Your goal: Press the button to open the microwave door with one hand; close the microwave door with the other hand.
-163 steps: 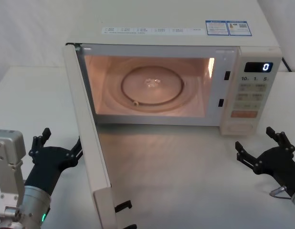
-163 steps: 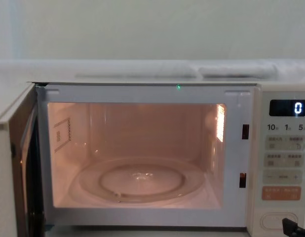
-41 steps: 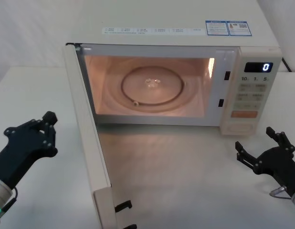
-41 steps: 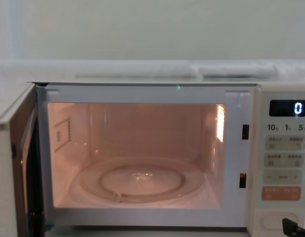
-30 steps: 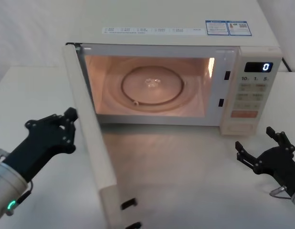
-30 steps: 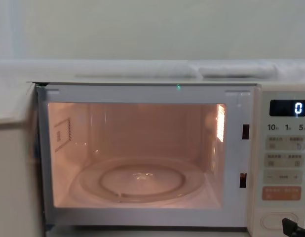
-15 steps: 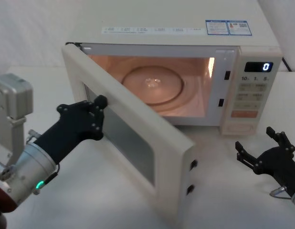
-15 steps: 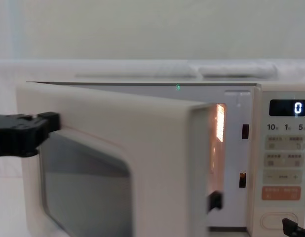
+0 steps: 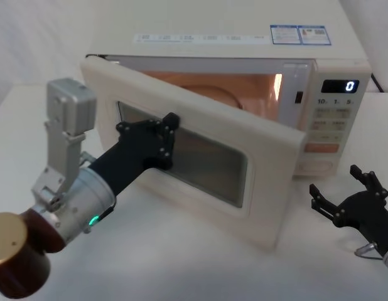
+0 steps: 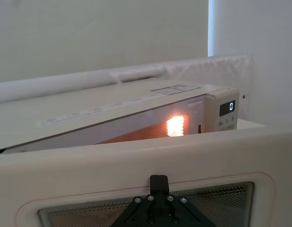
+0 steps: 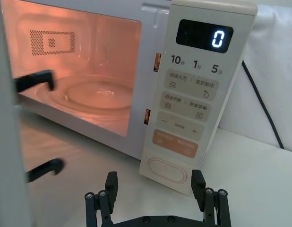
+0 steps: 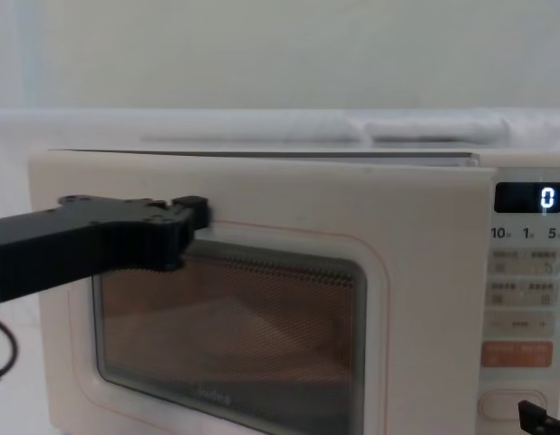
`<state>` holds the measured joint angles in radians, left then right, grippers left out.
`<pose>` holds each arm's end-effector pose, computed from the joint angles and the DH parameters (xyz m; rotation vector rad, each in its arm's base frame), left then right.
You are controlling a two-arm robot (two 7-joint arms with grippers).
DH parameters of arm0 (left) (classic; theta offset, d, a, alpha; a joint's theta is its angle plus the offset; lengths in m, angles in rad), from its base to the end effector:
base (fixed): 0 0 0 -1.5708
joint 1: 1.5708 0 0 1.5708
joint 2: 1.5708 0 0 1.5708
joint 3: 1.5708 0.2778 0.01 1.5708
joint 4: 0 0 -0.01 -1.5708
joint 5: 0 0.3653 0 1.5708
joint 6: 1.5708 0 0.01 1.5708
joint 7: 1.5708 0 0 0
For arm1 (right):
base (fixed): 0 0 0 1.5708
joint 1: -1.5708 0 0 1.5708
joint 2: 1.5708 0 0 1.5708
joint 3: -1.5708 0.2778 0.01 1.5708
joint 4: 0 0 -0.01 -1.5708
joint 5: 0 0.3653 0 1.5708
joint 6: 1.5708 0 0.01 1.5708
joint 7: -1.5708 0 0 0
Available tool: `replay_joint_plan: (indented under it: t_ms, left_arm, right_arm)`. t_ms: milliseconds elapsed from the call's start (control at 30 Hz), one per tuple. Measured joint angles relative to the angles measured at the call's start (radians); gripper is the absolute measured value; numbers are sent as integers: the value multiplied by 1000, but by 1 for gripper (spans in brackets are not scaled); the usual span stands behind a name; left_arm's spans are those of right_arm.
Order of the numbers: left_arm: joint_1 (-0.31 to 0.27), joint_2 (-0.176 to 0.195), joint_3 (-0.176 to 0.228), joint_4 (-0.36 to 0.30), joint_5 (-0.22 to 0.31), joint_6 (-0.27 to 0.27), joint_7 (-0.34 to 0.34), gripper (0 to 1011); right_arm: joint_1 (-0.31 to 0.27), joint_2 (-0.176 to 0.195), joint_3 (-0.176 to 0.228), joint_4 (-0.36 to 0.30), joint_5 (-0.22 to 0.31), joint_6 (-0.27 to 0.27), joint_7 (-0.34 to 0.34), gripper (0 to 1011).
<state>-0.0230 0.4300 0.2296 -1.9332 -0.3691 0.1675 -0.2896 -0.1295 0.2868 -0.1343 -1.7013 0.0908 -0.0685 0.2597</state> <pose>0.3591 -0.0112 -0.1681 -0.0197 -0.1153 0.9343 0.3453 -0.0182 -0.2900 -0.1151 -0.1448 -1.1336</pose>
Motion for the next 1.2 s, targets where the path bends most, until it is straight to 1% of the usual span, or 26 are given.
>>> replay_joint_plan:
  t_ms: [133, 267, 300, 533, 833, 1200]
  left_arm:
    - [-29, -18, 26, 17, 19, 5, 14, 0]
    - [-58, -46, 51, 36, 39, 12, 34, 0]
    - [-58, -46, 51, 36, 39, 12, 34, 0]
    - [-99, -90, 83, 72, 84, 22, 61, 0]
    - [-140, -136, 102, 118, 132, 27, 75, 0]
    - [-165, -183, 103, 158, 175, 27, 89, 0]
  right_arm:
    - [0, 0, 0, 0, 0, 0, 0, 1001]
    - [0, 0, 0, 0, 0, 0, 0, 1001]
    - [0, 0, 0, 0, 0, 0, 0, 1001]
    - [0, 0, 0, 0, 0, 0, 0, 1001]
    - [0, 0, 0, 0, 0, 0, 0, 1001]
    - [0, 0, 0, 0, 0, 0, 0, 1001]
